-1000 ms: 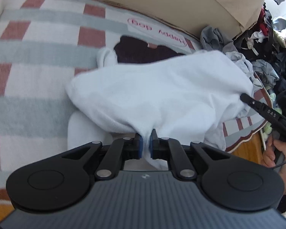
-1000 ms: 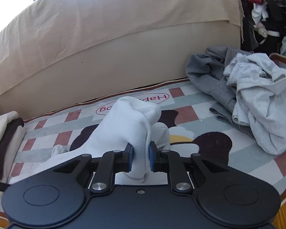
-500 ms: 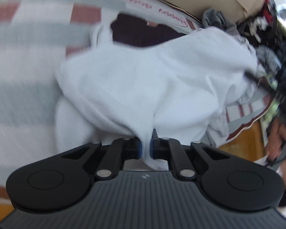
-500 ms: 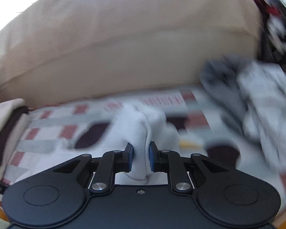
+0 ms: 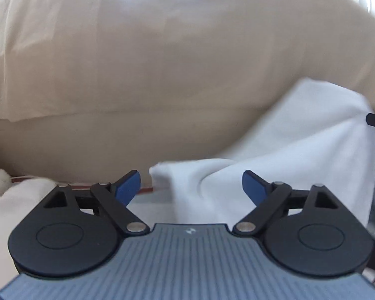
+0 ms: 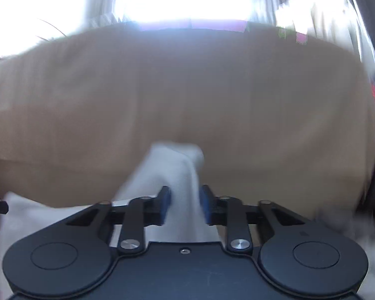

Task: Fold clothes

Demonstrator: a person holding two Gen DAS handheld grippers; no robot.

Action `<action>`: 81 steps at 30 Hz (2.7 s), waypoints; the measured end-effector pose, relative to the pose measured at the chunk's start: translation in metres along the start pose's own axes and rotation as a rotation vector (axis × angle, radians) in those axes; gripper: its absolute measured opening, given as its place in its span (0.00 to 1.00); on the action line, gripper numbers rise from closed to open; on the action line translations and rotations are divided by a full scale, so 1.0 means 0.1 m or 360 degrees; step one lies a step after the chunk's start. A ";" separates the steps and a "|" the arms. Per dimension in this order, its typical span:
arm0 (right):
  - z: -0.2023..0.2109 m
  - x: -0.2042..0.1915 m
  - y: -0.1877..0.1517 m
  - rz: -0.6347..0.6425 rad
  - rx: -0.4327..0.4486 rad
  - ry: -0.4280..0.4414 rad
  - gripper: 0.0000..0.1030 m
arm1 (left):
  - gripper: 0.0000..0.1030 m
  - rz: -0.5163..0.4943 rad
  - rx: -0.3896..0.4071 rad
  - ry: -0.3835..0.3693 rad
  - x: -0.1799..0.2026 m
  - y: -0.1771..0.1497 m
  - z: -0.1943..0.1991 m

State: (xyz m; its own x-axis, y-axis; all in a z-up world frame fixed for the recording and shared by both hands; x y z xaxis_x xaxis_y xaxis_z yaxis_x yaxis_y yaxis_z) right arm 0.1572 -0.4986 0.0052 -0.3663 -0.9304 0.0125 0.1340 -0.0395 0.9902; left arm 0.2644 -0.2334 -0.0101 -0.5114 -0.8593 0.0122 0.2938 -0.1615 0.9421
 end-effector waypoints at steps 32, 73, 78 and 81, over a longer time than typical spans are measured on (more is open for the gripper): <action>1.58 0.79 -2.90 -0.0695 -0.1185 0.0105 0.52 | 0.81 -0.0522 -0.0609 -0.0799 2.22 -2.45 1.02; 2.33 2.61 -1.32 0.0114 -0.0053 -0.1275 0.15 | 0.21 -0.0298 -0.0540 -0.0326 1.16 -2.01 1.18; 2.11 2.97 -1.94 0.0257 -0.0518 -0.1452 0.45 | 0.27 -0.0258 -0.0717 -0.0381 1.32 -2.27 1.20; 2.24 3.08 -2.14 -0.0147 -0.0553 -0.1438 0.45 | 0.29 -0.0223 -0.0760 -0.0391 1.30 -2.34 1.14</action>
State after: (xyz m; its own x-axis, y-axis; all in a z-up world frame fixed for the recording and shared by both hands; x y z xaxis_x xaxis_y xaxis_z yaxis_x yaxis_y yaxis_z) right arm -0.1909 -0.6954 -0.1712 -0.9384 -0.2937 0.1823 0.2805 -0.3388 0.8981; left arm 0.0372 -0.2523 -0.1905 -0.7284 -0.6845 0.0291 0.5137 -0.5174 0.6844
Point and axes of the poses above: each gripper's, at about its wrist camera, not at the fingertips, and z roughly against the way its jaws point, x to its right, y to its top, the point moved 10 cm from there along -z, roughly the way its jaws point, and after that the axes turned 15 degrees about x, right-handed, at the moved point
